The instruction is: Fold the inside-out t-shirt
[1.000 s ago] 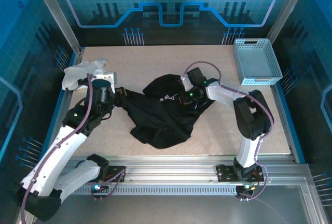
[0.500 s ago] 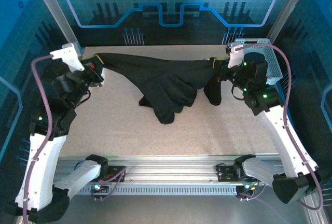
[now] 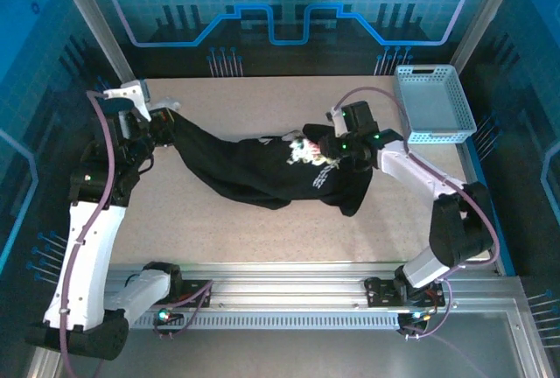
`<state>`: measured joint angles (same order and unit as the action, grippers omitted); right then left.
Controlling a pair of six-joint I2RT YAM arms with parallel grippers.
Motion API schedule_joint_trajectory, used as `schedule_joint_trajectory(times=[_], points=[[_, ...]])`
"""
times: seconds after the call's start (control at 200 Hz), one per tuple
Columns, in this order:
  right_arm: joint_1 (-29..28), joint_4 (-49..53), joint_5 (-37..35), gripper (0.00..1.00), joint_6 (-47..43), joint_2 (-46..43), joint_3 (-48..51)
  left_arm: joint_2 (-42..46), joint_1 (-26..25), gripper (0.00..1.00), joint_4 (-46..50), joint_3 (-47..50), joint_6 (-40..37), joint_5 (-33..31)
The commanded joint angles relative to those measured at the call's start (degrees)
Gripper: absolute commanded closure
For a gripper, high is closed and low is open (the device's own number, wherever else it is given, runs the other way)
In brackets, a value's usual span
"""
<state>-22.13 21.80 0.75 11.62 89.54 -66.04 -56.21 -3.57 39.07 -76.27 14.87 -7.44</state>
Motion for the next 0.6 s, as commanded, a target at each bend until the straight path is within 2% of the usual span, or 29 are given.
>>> schedule_joint_trajectory(times=[0.0, 0.19, 0.28, 0.4, 0.515, 0.575, 0.595], points=[[-1.46, 3.90, -1.52, 0.55, 0.05, -3.88, 2.38, 1.16, 0.67, 1.00, -0.40, 0.62, -1.24, 3.34], [-1.76, 8.99, -8.64, 0.43, 7.77, -10.43, 14.42, 1.79, 0.72, 1.00, -1.71, 2.06, -1.01, 4.60], [-1.77, 9.31, -8.17, 0.38, 13.04, -12.91, 20.39, 1.89, 0.68, 1.00, -2.46, 2.72, -0.49, 5.69], [-1.86, 9.66, -7.68, 0.36, 17.77, -13.37, 25.26, 1.58, 0.70, 1.00, -3.20, 3.15, -0.11, 6.86], [-1.89, 6.60, -4.91, 0.38, 19.96, -11.41, 28.05, 1.36, 0.72, 1.00, -3.59, 3.26, 0.22, 7.33], [-1.87, 4.06, -2.88, 0.46, 19.95, -9.74, 28.03, 1.20, 0.76, 1.00, -3.65, 3.15, 0.24, 7.54], [-1.86, 3.31, -2.54, 0.52, 19.71, -9.32, 27.67, 1.19, 0.75, 1.00, -3.67, 3.15, 0.31, 7.64]])
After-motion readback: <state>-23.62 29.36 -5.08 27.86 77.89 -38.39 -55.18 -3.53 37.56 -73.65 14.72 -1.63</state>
